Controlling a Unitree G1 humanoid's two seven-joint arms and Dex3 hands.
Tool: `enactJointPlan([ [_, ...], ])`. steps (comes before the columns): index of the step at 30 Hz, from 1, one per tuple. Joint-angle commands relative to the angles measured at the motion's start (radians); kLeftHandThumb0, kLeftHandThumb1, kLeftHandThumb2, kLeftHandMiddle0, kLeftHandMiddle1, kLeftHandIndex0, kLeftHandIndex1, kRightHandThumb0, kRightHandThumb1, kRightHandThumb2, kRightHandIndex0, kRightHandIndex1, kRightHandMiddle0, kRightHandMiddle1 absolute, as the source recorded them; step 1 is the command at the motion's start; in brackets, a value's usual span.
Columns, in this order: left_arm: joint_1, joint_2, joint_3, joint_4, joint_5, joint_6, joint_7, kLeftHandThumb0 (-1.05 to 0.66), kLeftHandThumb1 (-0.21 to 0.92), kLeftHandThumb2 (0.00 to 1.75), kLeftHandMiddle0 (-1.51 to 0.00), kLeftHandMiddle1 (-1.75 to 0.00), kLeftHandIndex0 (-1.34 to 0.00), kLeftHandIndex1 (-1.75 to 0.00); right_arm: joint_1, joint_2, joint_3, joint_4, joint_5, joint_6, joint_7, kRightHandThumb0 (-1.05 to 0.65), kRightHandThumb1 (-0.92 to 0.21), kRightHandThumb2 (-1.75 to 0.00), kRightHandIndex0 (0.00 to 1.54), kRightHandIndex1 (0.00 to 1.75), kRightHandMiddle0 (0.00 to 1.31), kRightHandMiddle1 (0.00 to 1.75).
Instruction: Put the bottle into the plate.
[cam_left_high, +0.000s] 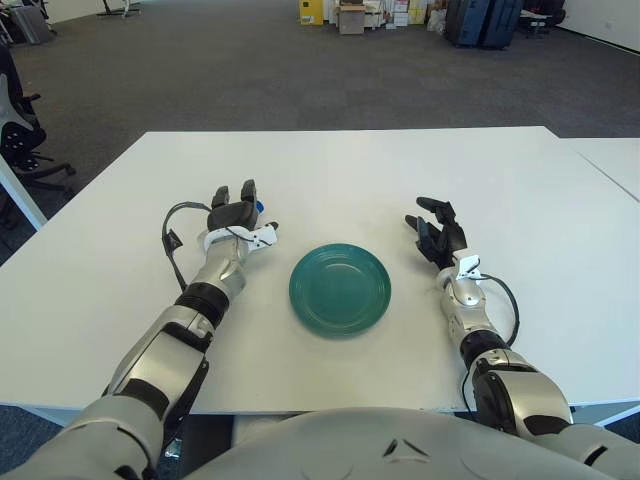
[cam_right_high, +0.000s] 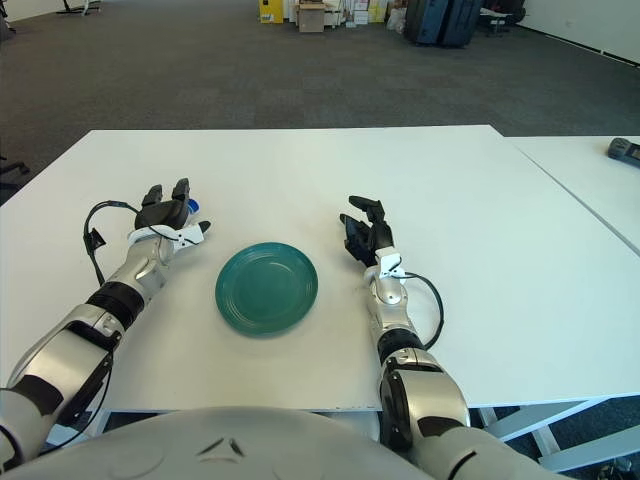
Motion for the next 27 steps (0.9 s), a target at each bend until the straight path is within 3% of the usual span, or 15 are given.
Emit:
enactJointPlan([
  [1,0.024,-0.002,0.015,-0.030,-0.009,0.061,-0.001,-1.05,0.92,0.78,-0.05,-0.02,0.00,0.00,0.060,0.001,-0.002,0.027,0.010,0.008,0.004,-0.64,-0.92,-0.64,0.64,0.20,0.13,1.02],
  [27,0.024,-0.007,-0.003,0.003,0.019,0.295,0.010,-1.05,0.92,0.87,-0.06,-0.01,0.00,0.00,0.065,-0.007,-0.006,0.031,0.027,-0.020,0.032,-0.68,-0.92,-0.61,0.65,0.23,0.17,1.03],
])
